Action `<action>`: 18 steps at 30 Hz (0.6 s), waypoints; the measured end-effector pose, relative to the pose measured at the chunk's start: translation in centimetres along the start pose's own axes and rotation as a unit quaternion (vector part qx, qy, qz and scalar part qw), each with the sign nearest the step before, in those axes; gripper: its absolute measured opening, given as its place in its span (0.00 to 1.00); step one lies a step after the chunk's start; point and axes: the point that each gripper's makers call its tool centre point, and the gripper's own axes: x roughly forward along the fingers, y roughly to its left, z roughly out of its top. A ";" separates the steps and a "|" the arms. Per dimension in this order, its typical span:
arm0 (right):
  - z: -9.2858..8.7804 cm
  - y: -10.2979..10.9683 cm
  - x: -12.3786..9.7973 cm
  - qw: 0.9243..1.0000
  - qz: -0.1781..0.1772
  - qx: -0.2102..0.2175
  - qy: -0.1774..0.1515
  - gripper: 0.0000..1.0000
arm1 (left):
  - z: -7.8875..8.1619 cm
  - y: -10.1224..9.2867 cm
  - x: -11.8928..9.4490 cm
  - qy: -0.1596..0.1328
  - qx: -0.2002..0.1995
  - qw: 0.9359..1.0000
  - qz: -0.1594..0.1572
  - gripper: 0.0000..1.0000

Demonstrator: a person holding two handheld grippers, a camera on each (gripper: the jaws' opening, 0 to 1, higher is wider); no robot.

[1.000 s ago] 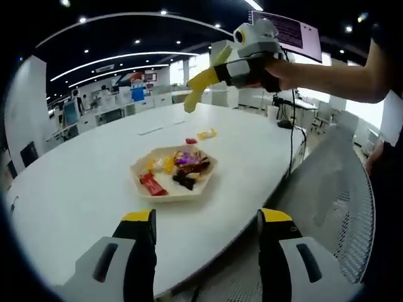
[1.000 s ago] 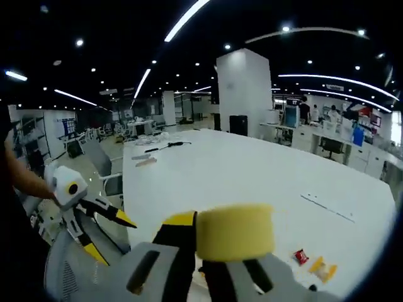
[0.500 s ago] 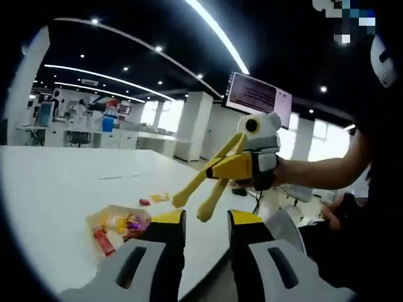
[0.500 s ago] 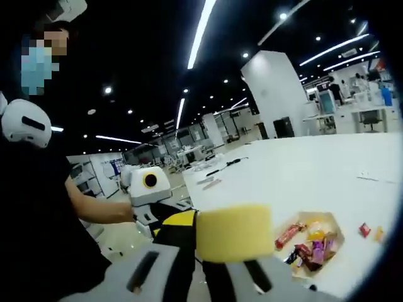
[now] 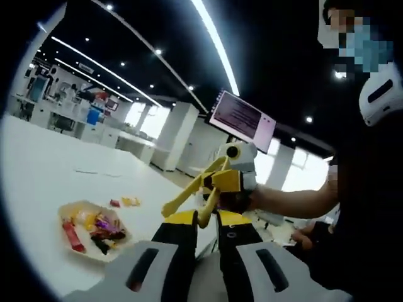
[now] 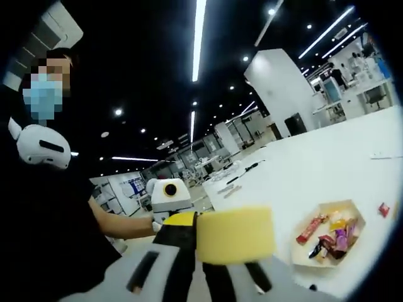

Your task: Place the target food into the container with the food tongs after gripping and lifting it, then release it inside without dropping or visibly crushing the food.

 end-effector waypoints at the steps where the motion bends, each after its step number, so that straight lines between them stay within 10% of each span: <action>1: -0.1 0.0 0.0 1.000 0.001 0.001 0.003 0.01 | 0.5 0.1 0.0 -0.013 0.000 1.000 0.003 0.08; 6: 0.1 0.4 -0.4 1.000 0.007 0.023 -0.019 0.01 | 0.2 -0.4 0.1 -0.002 0.002 1.000 -0.003 0.02; 11: 1.1 1.2 -1.0 0.998 0.010 0.030 -0.050 0.01 | -0.6 -1.6 0.4 0.020 -0.022 0.999 -0.021 0.17; 18: 0.4 2.4 -0.9 0.997 0.033 0.030 -0.060 0.01 | 0.2 -2.5 0.1 -0.021 -0.014 0.999 -0.027 0.03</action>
